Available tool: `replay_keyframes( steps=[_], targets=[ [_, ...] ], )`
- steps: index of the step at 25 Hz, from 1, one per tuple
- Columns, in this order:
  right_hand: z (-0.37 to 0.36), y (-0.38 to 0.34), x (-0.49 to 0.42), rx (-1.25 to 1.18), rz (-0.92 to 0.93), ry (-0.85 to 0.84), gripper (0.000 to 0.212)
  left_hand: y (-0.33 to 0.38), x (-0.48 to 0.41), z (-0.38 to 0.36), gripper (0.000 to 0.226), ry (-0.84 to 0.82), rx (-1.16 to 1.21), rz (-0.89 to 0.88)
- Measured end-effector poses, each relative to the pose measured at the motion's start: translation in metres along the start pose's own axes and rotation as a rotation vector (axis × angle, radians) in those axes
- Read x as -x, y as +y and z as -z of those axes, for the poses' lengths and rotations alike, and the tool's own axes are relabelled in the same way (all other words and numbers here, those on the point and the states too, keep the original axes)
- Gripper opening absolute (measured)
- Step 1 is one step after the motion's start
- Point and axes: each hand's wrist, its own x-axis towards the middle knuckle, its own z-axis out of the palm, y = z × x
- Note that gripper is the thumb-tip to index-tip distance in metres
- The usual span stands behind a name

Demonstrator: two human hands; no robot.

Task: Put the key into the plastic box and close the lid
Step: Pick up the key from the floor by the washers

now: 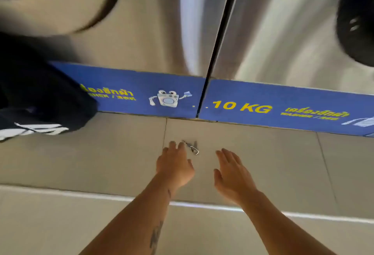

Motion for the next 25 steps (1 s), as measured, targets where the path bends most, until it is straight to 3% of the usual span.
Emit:
replay_keyframes(
  steps=[6, 11, 17, 20, 25],
  targets=[
    [-0.080, 0.028, -0.065, 0.028, -0.043, 0.104, 0.066, -0.010, -0.076, -0.078, 0.070, 0.139, -0.028, -0.073],
    [-0.115, 0.034, -0.068, 0.067, -0.040, 0.251, 0.068, -0.017, -0.095, -0.098, 0.040, 0.362, -0.073, -0.168],
    [-0.135, 0.040, -0.068, 0.072, -0.028, 0.311, 0.068, -0.035, -0.103, -0.099, 0.026, 0.353, -0.261, -0.383],
    [-0.127, 0.040, -0.070, 0.087, -0.035, 0.220, 0.069, -0.039, -0.098, -0.085, 0.023, 0.230, -0.169, -0.306],
    [-0.043, 0.018, -0.056, 0.018, -0.111, -0.174, 0.067, -0.035, -0.048, -0.025, 0.028, 0.032, 0.078, -0.058]
  ],
)
